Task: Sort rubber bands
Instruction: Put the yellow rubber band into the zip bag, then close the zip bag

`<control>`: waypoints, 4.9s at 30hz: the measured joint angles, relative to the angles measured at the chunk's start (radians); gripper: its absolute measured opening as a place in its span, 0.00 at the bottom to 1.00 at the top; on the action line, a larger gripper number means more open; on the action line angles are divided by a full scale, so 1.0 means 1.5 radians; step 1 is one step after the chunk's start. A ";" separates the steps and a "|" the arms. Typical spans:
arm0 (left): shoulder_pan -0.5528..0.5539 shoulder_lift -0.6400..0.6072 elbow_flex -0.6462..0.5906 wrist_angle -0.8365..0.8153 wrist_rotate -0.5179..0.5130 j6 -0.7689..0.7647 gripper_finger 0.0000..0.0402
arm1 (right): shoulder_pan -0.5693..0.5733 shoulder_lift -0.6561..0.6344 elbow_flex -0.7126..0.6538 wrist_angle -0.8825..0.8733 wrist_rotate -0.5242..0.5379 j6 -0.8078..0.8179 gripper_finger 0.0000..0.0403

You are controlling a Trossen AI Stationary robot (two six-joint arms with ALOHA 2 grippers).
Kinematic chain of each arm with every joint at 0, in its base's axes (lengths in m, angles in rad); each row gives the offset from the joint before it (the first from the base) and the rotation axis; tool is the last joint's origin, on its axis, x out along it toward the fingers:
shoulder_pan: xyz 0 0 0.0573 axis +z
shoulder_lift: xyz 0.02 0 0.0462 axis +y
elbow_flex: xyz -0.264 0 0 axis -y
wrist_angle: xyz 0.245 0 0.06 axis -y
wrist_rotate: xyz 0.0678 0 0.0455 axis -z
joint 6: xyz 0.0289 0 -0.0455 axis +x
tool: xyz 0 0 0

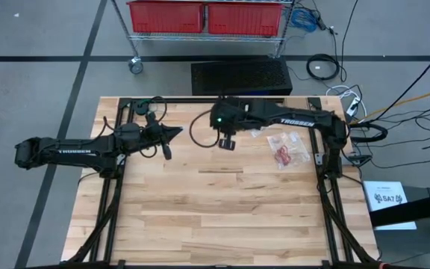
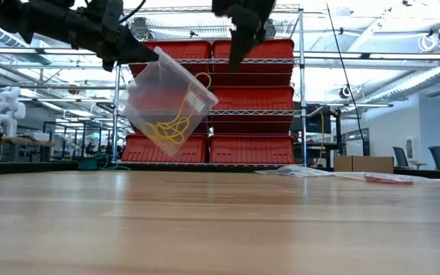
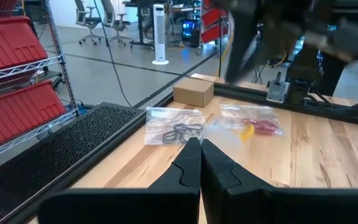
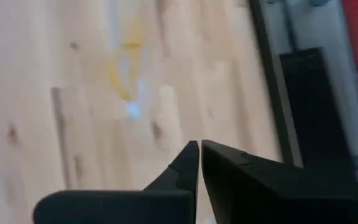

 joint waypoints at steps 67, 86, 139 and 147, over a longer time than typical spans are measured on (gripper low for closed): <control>-0.038 0.083 0.000 0.046 0.024 -0.026 0.00 | 0.000 -0.117 -0.256 0.264 -0.150 -0.024 0.00; -0.089 0.222 0.000 0.012 0.112 -0.036 0.01 | 0.084 -0.321 -0.645 0.584 -0.089 0.181 0.00; -0.050 0.355 0.002 0.011 0.110 -0.097 0.01 | 0.043 -0.047 -0.648 0.664 -0.159 0.349 0.00; -0.035 0.355 0.002 0.073 0.086 -0.106 0.01 | -0.030 -0.087 -0.648 0.666 -0.200 0.257 0.00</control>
